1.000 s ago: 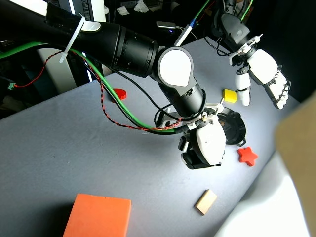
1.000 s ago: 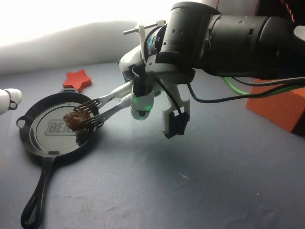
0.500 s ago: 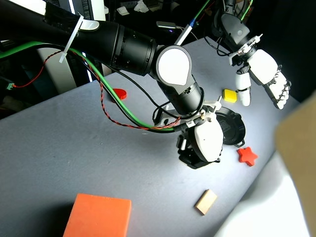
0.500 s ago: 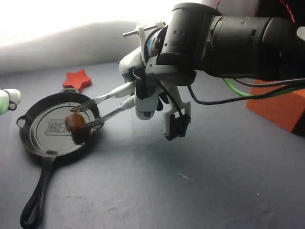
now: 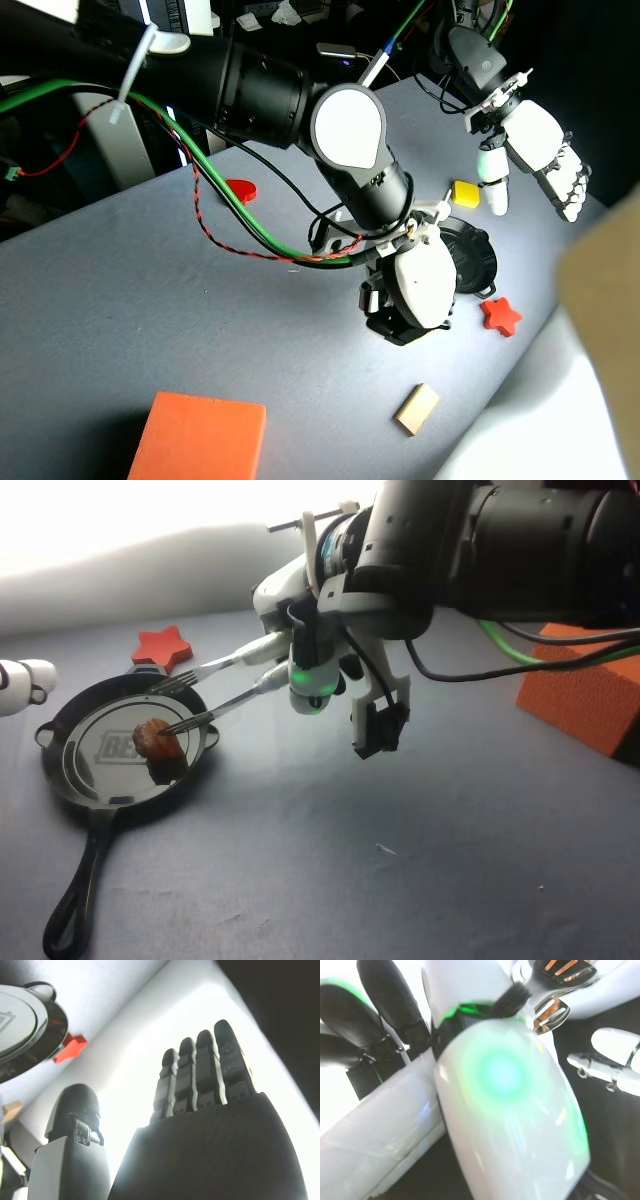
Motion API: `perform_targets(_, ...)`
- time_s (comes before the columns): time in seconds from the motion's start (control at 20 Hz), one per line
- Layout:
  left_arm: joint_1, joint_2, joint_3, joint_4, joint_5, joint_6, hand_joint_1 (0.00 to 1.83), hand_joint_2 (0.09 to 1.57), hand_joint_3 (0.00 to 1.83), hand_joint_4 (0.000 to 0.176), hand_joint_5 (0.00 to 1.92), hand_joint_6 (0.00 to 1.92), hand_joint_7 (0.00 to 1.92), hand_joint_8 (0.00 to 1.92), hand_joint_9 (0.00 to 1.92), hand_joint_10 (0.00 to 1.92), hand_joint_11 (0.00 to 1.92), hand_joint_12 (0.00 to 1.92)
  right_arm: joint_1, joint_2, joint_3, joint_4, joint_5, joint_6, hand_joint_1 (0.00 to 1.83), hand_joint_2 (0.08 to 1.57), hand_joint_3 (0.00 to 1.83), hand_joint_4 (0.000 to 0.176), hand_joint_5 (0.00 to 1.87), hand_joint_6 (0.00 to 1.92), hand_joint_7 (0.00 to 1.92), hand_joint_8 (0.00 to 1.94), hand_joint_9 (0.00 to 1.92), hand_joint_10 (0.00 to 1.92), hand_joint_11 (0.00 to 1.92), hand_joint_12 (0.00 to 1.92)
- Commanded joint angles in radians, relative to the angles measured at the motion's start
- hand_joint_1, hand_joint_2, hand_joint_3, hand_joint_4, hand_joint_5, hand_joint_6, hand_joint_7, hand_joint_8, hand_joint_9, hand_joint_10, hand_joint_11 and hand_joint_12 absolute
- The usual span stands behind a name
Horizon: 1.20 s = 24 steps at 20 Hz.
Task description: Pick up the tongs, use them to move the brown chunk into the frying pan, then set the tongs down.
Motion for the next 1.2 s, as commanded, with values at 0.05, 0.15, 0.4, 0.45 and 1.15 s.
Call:
perform_targets(0.05,-0.016,0.000,-0.006,0.067,-0.055,0.003,0.19,1.28,0.00,0.000,0.10,0.00,0.11,0.00,0.07,0.00,0.00,0.26,0.026,0.031,-0.032,-0.035,0.044,0.000,0.96,1.30,0.02,0.000,0.99,1.15,1.27,0.88,1.19,1.14,0.99,1.65)
perform_targets(0.15,-0.022,-0.004,-0.022,0.080,-0.047,0.000,0.15,1.29,0.00,0.002,0.10,0.01,0.10,0.00,0.06,0.00,0.00,0.23,0.026,0.088,-0.094,-0.035,0.044,0.005,1.07,1.23,0.00,0.000,0.89,1.21,1.27,0.89,1.18,1.15,0.96,1.68)
perform_targets(0.4,-0.028,-0.018,-0.077,0.080,-0.047,-0.020,0.15,1.28,0.00,0.008,0.10,0.00,0.11,0.00,0.07,0.00,0.00,0.22,-0.033,0.271,-0.264,-0.037,0.193,-0.004,1.07,1.23,0.00,0.000,0.90,1.20,1.25,0.97,1.15,1.19,0.95,1.71)
perform_targets(0.45,-0.028,-0.020,-0.086,0.081,-0.047,-0.024,0.17,1.28,0.00,0.008,0.10,0.00,0.11,0.00,0.07,0.00,0.00,0.23,-0.051,0.301,-0.283,-0.038,0.222,-0.005,1.09,1.21,0.00,0.000,0.85,1.25,1.25,0.98,1.14,1.20,0.95,1.71)
perform_targets(1.15,-0.054,-0.052,-0.156,0.112,-0.047,-0.064,0.16,1.28,0.00,0.003,0.09,0.00,0.12,0.00,0.07,0.00,0.00,0.25,-0.265,0.452,-0.340,-0.037,0.631,-0.260,1.07,1.24,0.00,0.000,0.77,1.34,1.09,0.95,0.97,1.20,0.80,1.63)
